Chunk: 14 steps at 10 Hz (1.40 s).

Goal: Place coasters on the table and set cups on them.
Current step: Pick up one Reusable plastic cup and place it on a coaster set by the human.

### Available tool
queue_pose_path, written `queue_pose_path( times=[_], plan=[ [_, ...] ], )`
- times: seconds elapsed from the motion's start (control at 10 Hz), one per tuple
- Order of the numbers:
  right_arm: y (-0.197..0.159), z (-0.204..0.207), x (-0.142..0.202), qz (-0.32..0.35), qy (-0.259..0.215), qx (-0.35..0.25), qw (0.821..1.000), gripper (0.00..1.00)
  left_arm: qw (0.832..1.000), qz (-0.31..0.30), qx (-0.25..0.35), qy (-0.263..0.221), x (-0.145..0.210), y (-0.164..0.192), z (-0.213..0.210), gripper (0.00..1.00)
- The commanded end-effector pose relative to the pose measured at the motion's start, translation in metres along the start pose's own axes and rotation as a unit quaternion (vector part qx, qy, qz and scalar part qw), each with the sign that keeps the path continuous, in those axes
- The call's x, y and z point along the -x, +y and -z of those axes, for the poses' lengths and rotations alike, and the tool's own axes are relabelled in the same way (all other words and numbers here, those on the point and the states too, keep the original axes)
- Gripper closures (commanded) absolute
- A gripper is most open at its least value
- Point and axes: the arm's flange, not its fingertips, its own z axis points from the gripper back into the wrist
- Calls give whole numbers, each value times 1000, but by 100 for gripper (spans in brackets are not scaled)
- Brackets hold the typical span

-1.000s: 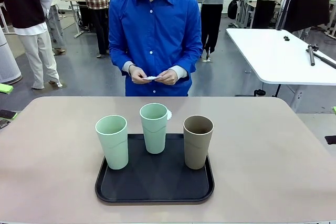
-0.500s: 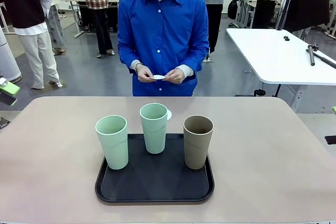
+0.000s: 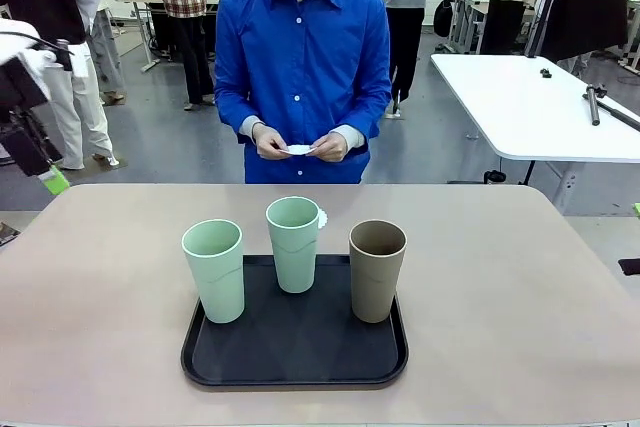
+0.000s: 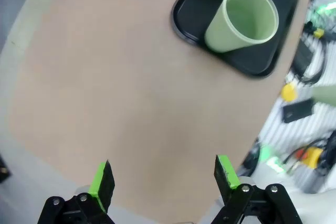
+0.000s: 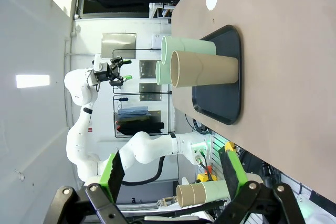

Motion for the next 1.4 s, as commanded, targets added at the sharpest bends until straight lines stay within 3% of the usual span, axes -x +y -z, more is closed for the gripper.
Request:
queue_pose_path(
  times=[0.0,0.2,0.3,0.6,0.7,0.8,1.1,1.2,1.3],
  plan=[
    [1,0,-2,2,-5,-5,1000,0,998,45,-43,22,-11,-10,19,0],
    [1,0,-2,2,-5,-5,1000,0,999,52,5,13,-25,-19,20,0],
    [1,0,-2,2,-5,-5,1000,0,997,59,-32,27,-21,-15,15,0],
    [1,0,-2,2,-5,-5,1000,0,997,67,-22,23,-25,-18,19,0],
    [1,0,-2,2,-5,-5,1000,0,988,137,-28,-64,-13,-12,33,0],
    [1,0,-2,2,-5,-5,1000,0,973,164,-5,-160,-4,0,49,0],
    [1,0,-2,2,-5,-5,1000,0,931,190,37,-309,6,23,88,0],
    [1,0,-2,2,-5,-5,1000,0,907,194,85,-364,12,36,102,0],
    [1,0,-2,2,-5,-5,1000,0,895,196,100,-389,12,41,113,0]
  ],
)
